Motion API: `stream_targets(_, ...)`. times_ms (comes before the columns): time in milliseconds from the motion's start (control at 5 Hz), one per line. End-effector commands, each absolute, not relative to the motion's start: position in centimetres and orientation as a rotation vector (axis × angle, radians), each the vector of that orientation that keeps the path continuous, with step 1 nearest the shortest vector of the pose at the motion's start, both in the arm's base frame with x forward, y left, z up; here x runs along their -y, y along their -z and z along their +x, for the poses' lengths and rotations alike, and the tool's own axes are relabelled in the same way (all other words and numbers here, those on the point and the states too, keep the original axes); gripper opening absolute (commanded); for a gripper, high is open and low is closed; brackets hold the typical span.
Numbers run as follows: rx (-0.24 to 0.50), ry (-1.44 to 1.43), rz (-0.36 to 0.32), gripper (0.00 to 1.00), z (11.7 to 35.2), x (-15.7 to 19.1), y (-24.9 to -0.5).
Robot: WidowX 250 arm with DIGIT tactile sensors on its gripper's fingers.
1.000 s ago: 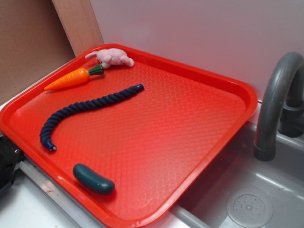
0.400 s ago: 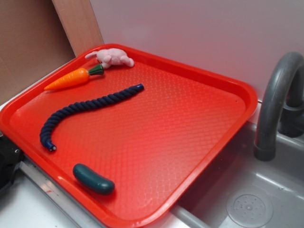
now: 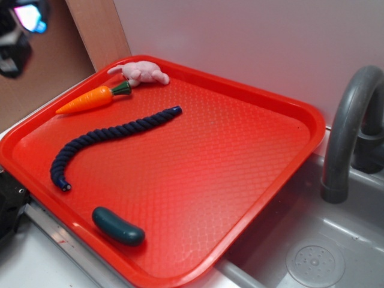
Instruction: Grab the plastic pickle.
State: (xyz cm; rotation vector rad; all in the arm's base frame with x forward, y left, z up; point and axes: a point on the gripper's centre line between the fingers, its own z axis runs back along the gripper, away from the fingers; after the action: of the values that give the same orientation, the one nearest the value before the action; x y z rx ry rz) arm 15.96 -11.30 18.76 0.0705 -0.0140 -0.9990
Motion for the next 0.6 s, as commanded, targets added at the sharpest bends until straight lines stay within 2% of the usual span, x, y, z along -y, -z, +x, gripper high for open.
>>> stream_targets(0, 0.004, 1.506, 0.031, 1.00, 14.0, 14.9, -15.9)
stream_targets(200, -0.050, 1.705, -0.016, 1.00, 14.1, 16.5, -12.5)
stream_targets(400, -0.100, 1.779, -0.043, 1.00, 12.9, 17.2, -9.6)
